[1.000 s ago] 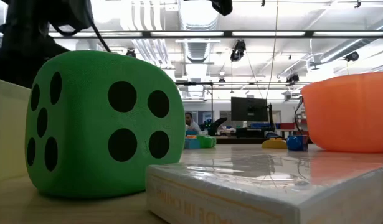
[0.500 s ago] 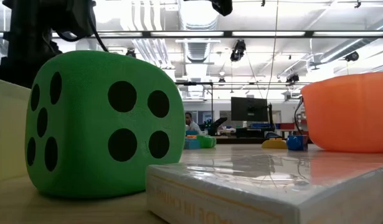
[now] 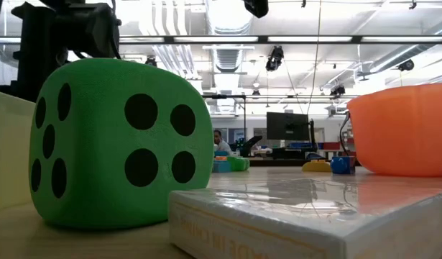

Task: Pick & Place Toys
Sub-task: Put the red game piece into the white bin

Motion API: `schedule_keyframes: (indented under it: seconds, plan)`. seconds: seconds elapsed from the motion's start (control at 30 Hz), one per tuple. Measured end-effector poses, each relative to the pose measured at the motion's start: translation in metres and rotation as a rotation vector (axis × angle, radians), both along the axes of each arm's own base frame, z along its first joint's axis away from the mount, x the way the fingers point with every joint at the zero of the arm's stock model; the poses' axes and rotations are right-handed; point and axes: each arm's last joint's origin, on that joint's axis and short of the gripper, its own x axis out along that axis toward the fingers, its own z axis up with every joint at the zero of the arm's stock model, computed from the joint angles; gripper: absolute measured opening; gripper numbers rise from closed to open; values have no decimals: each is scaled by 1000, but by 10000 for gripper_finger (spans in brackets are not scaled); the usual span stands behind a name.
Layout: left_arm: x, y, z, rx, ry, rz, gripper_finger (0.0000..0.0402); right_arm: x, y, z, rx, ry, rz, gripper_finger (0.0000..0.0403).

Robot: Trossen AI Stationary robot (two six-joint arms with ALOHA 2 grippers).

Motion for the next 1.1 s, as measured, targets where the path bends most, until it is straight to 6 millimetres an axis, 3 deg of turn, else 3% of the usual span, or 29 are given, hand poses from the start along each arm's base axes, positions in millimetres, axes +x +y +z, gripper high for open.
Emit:
schedule_keyframes:
  seconds: [0.4,0.67,1.1]
  plan:
    - [15,-2,-2,-18,-140,-103,123,0,0,0,0,0,0,292]
    - [14,-3,-2,-39,-130,-104,123,0,0,0,8,1,0,292]
    - [7,-2,-3,-47,-64,24,123,0,0,0,9,1,2,292]
